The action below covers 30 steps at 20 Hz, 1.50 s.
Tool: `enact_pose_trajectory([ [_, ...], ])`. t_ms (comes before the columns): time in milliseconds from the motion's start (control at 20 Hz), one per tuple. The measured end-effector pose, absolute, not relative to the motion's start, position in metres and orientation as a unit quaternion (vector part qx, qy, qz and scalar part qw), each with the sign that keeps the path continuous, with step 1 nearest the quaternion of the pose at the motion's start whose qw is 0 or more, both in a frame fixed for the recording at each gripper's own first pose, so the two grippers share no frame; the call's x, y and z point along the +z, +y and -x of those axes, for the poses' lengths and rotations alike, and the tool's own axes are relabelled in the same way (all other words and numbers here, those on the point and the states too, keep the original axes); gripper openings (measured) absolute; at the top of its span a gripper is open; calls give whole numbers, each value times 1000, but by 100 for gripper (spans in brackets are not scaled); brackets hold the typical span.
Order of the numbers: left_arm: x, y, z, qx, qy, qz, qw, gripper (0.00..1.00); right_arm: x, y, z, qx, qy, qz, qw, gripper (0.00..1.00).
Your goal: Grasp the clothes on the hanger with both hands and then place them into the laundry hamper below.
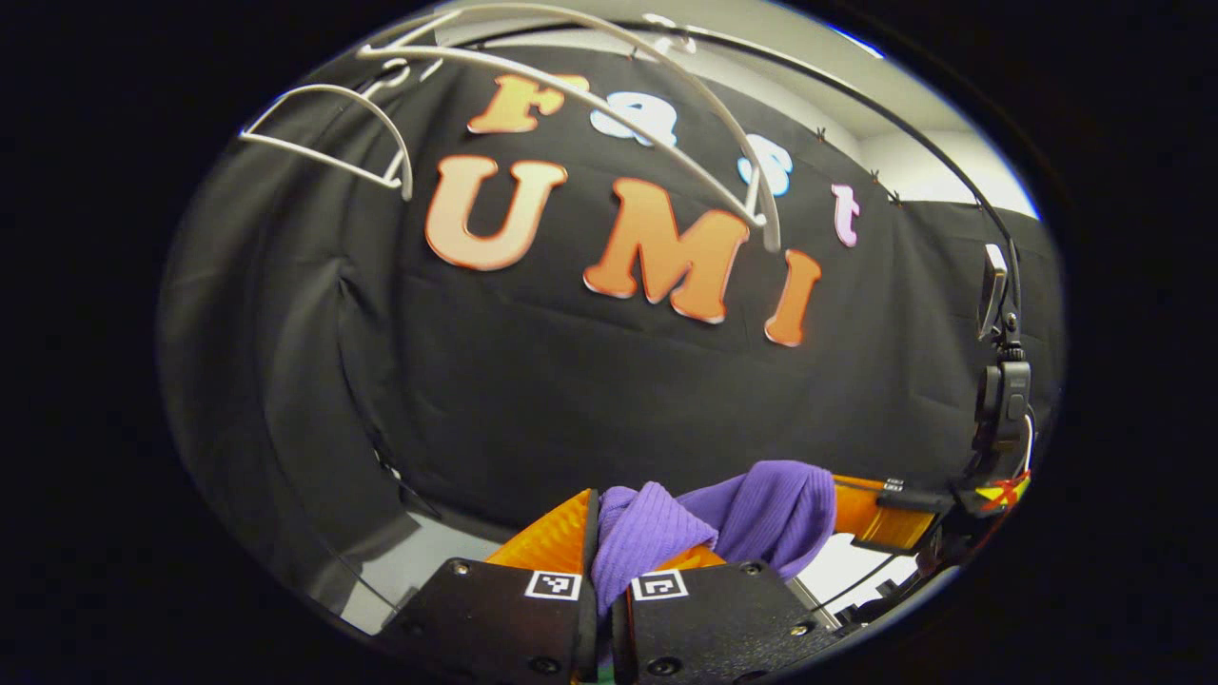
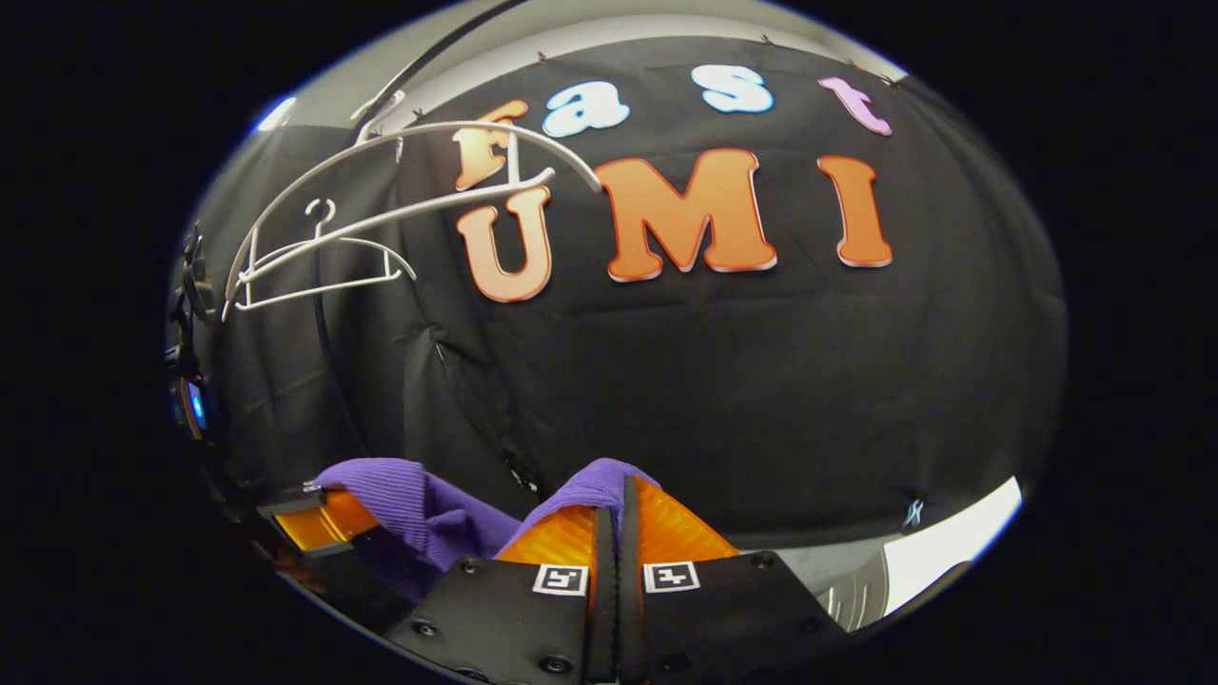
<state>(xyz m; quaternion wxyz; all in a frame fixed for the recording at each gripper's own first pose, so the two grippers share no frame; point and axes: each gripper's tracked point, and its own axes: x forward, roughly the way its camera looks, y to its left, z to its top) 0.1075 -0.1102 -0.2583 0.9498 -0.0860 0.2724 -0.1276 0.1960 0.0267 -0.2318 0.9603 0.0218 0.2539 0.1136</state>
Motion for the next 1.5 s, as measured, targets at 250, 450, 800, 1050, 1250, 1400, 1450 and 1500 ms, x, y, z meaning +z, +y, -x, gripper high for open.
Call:
enact_pose_trajectory([
  [250,-340,-147,-62,-129,435,135,881,7,-328,3,-161,54,394,-35,917,9],
  [450,-371,-159,-43,-120,489,133,854,7,-365,-12,-152,23,463,-42,885,9],
  [800,-391,-137,-39,-82,504,142,848,15,-385,-10,-151,25,487,-59,871,11],
  [1050,-403,-115,-34,-38,530,151,834,74,-387,1,-154,36,494,-59,866,82],
  [1250,-402,-105,-37,-25,523,168,835,98,-386,4,-152,36,490,-54,870,98],
  [1400,-388,-104,-41,-35,501,173,847,98,-381,8,-150,34,482,-57,874,98],
  [1450,-381,-100,-46,-36,488,175,854,98,-376,10,-150,34,475,-57,878,98],
  [1500,-374,-98,-49,-37,475,176,861,97,-372,12,-152,34,467,-56,882,98],
])
